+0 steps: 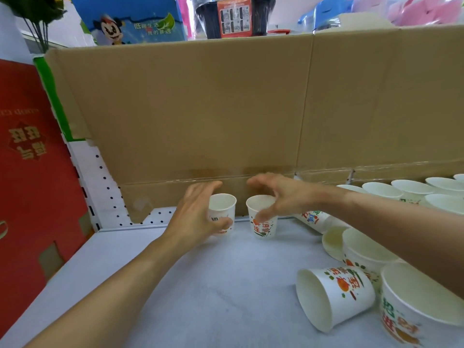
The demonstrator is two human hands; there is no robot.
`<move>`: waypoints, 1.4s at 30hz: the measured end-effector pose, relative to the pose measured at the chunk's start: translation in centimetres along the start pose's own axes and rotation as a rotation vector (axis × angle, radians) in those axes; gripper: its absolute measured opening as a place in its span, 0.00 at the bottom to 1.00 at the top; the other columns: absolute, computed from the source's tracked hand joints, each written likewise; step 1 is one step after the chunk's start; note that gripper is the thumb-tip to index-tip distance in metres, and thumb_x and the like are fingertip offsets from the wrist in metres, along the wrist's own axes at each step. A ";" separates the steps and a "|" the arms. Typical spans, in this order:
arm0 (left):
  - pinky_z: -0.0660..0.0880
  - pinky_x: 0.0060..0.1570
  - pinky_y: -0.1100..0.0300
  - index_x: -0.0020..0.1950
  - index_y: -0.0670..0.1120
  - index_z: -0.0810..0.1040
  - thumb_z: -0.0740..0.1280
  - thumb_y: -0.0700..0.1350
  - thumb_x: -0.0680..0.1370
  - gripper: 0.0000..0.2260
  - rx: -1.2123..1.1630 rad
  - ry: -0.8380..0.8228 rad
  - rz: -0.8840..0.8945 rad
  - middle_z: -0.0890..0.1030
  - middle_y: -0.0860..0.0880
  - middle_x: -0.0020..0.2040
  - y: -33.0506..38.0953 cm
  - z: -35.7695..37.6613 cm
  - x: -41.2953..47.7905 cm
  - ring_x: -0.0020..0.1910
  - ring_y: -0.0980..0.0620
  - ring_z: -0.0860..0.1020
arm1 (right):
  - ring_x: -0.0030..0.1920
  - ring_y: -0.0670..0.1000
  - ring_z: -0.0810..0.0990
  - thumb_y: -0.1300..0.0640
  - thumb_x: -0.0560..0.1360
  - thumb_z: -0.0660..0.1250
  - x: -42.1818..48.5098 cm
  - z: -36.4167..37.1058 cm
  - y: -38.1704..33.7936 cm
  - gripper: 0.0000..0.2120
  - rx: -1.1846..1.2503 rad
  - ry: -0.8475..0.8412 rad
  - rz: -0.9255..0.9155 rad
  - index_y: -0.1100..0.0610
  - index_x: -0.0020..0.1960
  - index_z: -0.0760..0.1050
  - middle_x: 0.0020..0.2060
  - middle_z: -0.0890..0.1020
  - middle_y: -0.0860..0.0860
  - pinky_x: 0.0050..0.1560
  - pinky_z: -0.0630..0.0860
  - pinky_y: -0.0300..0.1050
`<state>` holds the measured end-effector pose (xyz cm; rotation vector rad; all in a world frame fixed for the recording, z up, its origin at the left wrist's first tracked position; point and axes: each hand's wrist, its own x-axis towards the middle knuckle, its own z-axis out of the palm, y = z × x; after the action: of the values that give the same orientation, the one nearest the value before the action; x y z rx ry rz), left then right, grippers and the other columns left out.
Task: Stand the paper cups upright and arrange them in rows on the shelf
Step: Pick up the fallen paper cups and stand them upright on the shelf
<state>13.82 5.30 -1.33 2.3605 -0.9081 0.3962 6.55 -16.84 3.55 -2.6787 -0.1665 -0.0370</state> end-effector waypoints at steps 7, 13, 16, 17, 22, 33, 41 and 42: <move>0.66 0.58 0.69 0.67 0.63 0.67 0.63 0.70 0.70 0.28 -0.355 -0.266 0.021 0.71 0.66 0.62 8.6 -1.2 -5.2 0.59 0.73 0.67 | 0.39 0.50 0.78 0.47 0.75 0.68 -3.5 -4.1 3.6 0.09 -0.346 0.131 0.225 0.52 0.48 0.75 0.41 0.80 0.50 0.39 0.72 0.42; 0.69 0.66 0.56 0.69 0.67 0.57 0.70 0.75 0.56 0.45 -0.277 -0.590 -0.060 0.69 0.64 0.65 12.8 2.3 -7.9 0.63 0.62 0.70 | 0.47 0.54 0.80 0.36 0.70 0.68 -3.1 -1.9 5.3 0.27 -0.380 -0.041 0.406 0.56 0.59 0.73 0.49 0.81 0.51 0.48 0.76 0.48; 0.74 0.60 0.55 0.66 0.64 0.59 0.70 0.73 0.60 0.39 -0.186 -0.531 -0.088 0.72 0.59 0.61 13.5 3.5 -8.7 0.58 0.57 0.74 | 0.54 0.55 0.78 0.36 0.71 0.68 -2.6 -1.3 5.3 0.39 -0.410 -0.029 0.389 0.59 0.71 0.63 0.60 0.78 0.54 0.54 0.76 0.49; 0.75 0.58 0.56 0.65 0.64 0.59 0.70 0.71 0.62 0.36 -0.174 -0.504 -0.098 0.73 0.58 0.60 13.4 3.7 -8.8 0.56 0.57 0.74 | 0.53 0.55 0.77 0.37 0.71 0.68 -2.6 -1.3 5.3 0.39 -0.413 -0.015 0.374 0.59 0.72 0.61 0.60 0.77 0.53 0.54 0.75 0.49; 0.78 0.44 0.58 0.58 0.62 0.64 0.70 0.71 0.62 0.30 -0.296 -0.370 -0.177 0.77 0.59 0.51 11.5 1.7 -8.4 0.45 0.59 0.78 | 0.50 0.54 0.77 0.40 0.69 0.71 -3.0 -1.3 6.1 0.37 -0.387 -0.004 0.313 0.56 0.69 0.60 0.55 0.79 0.52 0.50 0.75 0.49; 0.72 0.49 0.65 0.61 0.66 0.72 0.70 0.51 0.75 0.18 -0.339 -0.261 -0.242 0.71 0.58 0.56 5.7 -4.5 -6.5 0.53 0.61 0.73 | 0.43 0.49 0.79 0.44 0.68 0.73 -4.6 -3.5 4.9 0.31 -0.087 0.169 0.251 0.54 0.64 0.65 0.46 0.78 0.49 0.36 0.76 0.45; 0.72 0.57 0.63 0.62 0.70 0.70 0.73 0.45 0.70 0.27 -0.147 -0.469 -0.105 0.68 0.63 0.58 4.0 -5.8 -5.3 0.60 0.63 0.70 | 0.42 0.47 0.82 0.55 0.68 0.75 -8.5 -2.4 -2.3 0.27 0.202 -0.012 0.011 0.48 0.63 0.69 0.48 0.81 0.47 0.43 0.80 0.43; 0.72 0.58 0.63 0.62 0.70 0.71 0.73 0.43 0.71 0.28 -0.150 -0.499 -0.098 0.67 0.64 0.59 4.0 -5.8 -5.2 0.61 0.62 0.70 | 0.45 0.46 0.81 0.54 0.68 0.76 -8.3 -1.7 -2.8 0.28 0.155 -0.053 0.002 0.47 0.64 0.68 0.49 0.80 0.45 0.46 0.79 0.42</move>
<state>6.88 9.03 2.48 2.3885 -0.9913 -0.3077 -2.07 -15.99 5.86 -2.5266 -0.1761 0.0454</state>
